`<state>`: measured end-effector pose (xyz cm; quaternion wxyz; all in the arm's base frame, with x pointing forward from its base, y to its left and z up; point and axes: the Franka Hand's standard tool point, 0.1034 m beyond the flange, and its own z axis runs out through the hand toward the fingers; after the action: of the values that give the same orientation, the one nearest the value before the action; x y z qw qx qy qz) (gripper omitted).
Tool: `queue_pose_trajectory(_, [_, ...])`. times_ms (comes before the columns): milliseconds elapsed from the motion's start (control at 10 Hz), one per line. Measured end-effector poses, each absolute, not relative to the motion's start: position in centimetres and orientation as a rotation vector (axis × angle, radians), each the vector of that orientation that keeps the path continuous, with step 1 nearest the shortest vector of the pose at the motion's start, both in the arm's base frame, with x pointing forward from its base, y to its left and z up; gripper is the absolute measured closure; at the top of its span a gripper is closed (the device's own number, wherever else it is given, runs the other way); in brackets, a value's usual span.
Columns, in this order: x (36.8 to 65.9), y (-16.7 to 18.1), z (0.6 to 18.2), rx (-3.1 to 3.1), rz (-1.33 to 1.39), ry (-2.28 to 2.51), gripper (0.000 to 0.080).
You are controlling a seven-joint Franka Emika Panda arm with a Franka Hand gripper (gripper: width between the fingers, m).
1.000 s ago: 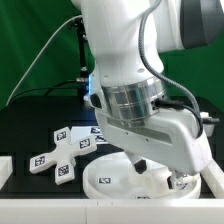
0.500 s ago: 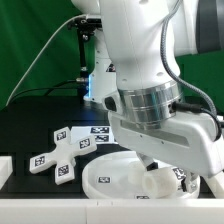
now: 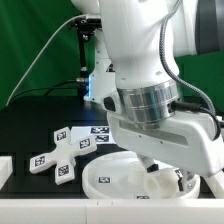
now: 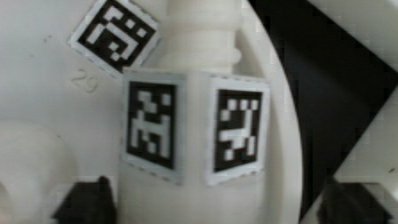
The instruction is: Assemble round table
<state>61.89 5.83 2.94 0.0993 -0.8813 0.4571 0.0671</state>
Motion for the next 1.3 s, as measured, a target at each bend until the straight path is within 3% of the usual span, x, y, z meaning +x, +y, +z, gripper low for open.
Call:
queue_pose_trajectory(100, [61.9,5.8,3.0,-2.606,0.197,1.352,0.0415])
queue_pose_trajectory(600, [62.0,5.9,3.3,-2.607,0.197,1.347,0.0412])
queue_pose_trajectory(700, [62.1,6.3,4.7,-2.603,0.2,1.332,0.0412])
queue_pose_trajectory(800, [61.9,6.2,6.0,-2.6,0.19,1.325,0.0518])
queue_pose_trajectory(900, [61.2,6.5,6.2,-2.604,0.198,1.322,0.0585])
queue_pose_trajectory(1300, [61.3,7.6,6.2,-2.618,0.167,1.301,0.0606])
